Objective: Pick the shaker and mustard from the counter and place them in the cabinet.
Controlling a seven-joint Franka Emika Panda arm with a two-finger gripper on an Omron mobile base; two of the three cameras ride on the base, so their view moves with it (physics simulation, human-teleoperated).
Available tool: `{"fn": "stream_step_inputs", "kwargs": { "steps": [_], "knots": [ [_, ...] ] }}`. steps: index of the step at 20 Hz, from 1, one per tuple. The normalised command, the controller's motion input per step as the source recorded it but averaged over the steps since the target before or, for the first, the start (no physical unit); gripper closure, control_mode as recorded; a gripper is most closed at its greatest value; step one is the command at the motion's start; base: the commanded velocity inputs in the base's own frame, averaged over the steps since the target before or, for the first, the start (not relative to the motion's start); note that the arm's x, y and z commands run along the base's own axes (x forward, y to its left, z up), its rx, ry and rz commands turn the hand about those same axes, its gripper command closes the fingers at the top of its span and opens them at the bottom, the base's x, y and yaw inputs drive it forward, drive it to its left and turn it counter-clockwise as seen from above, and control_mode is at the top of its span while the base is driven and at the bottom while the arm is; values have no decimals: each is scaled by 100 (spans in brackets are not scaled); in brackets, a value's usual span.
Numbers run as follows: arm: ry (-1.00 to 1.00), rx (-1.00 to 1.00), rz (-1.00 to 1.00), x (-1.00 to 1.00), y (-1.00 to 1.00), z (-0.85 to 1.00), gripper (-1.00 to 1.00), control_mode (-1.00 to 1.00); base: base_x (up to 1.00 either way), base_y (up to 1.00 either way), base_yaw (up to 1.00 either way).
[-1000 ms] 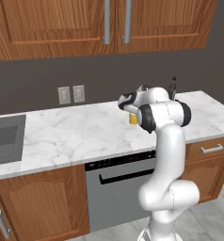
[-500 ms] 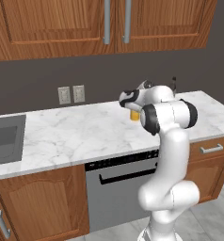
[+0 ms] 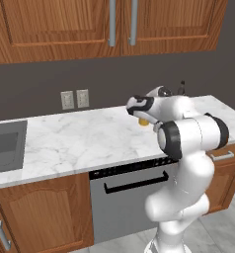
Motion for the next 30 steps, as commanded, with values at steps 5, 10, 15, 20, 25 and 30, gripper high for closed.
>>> {"fn": "stream_step_inputs", "kwargs": {
  "steps": [5,10,15,20,25,30],
  "knots": [
    [-8,0,0,-100,3,32,100,-100,0,0,0],
    [-2,0,0,-88,1,36,100,-100,0,0,0],
    [0,1,0,-66,1,59,100,-100,0,0,0],
    [0,2,0,-78,5,59,100,-100,0,0,0],
    [0,1,0,-73,4,39,100,-100,0,0,0],
    [0,2,0,-31,1,11,100,100,-18,0,1]
  ]
}}
